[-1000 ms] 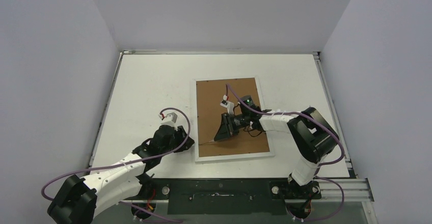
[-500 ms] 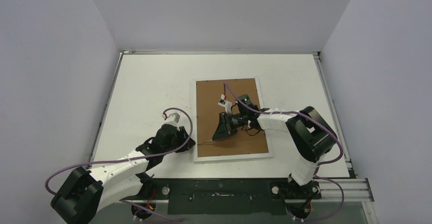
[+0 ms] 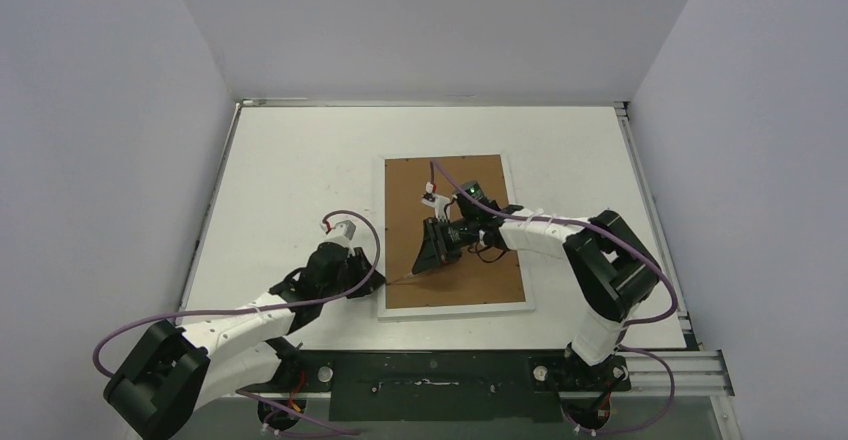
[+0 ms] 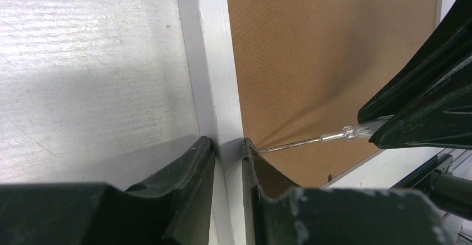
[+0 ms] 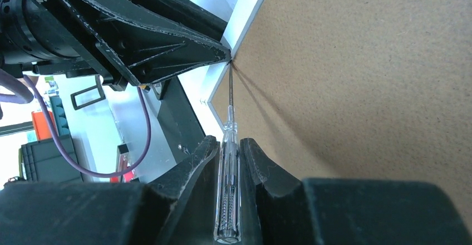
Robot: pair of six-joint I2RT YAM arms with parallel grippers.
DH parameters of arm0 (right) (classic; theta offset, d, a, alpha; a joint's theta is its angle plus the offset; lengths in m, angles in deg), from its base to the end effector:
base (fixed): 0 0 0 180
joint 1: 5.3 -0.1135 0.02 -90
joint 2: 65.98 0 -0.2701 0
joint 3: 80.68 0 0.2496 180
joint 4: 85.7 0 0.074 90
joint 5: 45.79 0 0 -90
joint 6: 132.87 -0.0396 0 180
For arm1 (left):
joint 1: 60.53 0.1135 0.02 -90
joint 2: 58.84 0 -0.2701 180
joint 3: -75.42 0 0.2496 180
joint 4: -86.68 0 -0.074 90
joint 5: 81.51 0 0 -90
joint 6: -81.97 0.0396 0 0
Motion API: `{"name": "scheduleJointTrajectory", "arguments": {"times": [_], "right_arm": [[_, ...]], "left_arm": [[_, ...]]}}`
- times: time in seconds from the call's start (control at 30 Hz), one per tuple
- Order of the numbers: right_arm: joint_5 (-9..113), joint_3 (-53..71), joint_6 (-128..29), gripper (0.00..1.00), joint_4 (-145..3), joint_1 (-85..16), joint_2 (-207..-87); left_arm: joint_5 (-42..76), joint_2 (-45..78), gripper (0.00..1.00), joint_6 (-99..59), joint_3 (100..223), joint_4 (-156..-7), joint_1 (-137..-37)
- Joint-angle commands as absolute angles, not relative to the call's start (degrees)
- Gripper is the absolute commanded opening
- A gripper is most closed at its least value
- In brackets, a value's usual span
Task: Take the photo out of the frame
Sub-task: Release the photo frame item from the photo frame.
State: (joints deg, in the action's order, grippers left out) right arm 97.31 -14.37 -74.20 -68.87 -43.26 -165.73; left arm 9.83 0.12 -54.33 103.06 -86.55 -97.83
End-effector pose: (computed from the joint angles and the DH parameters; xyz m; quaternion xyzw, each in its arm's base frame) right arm 0.2458 0.2320 0.1670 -0.2003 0.8311 0.5186 0.0111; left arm 0.1453 -0.1118 0.1451 -0.0654 0.8967 -0.2995 0.3192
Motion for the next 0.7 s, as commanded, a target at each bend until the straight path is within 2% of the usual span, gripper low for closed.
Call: {"name": "scheduleJointTrajectory", "arguments": {"times": [0.0, 0.1, 0.3, 0.4, 0.53, 0.6, 0.67], "right_arm": [[95.53, -10.12, -74.95, 0.05, -68.26, -45.08, -161.54], [94.30, -9.03, -74.70, 0.05, -66.58, -45.39, -161.09], [93.12, -8.09, -74.00, 0.05, -64.91, -45.94, -161.45], [92.92, -7.89, -73.99, 0.05, -64.85, -46.35, -161.82], [92.61, -7.28, -74.42, 0.05, -64.57, -46.90, -162.21], [92.19, -6.46, -74.56, 0.05, -63.94, -47.24, -162.22], [91.46, -5.34, -74.54, 0.05, -62.64, -47.67, -162.22]], "left_arm": [[11.61, 0.89, 0.16, -54.90, 102.22, -89.20, -97.79], [12.03, 0.04, 0.20, -55.45, 102.22, -88.82, -97.79], [11.99, -4.81, 0.55, -56.53, 101.08, -89.12, -97.71], [11.96, -5.76, 0.61, -56.24, 101.02, -88.54, -97.70], [11.36, -3.96, 0.51, -55.59, 102.37, -86.00, -97.70], [11.43, -2.69, 0.42, -55.50, 102.91, -85.60, -97.70], [11.57, -1.89, 0.18, -55.78, 103.16, -85.71, -97.70]]}}
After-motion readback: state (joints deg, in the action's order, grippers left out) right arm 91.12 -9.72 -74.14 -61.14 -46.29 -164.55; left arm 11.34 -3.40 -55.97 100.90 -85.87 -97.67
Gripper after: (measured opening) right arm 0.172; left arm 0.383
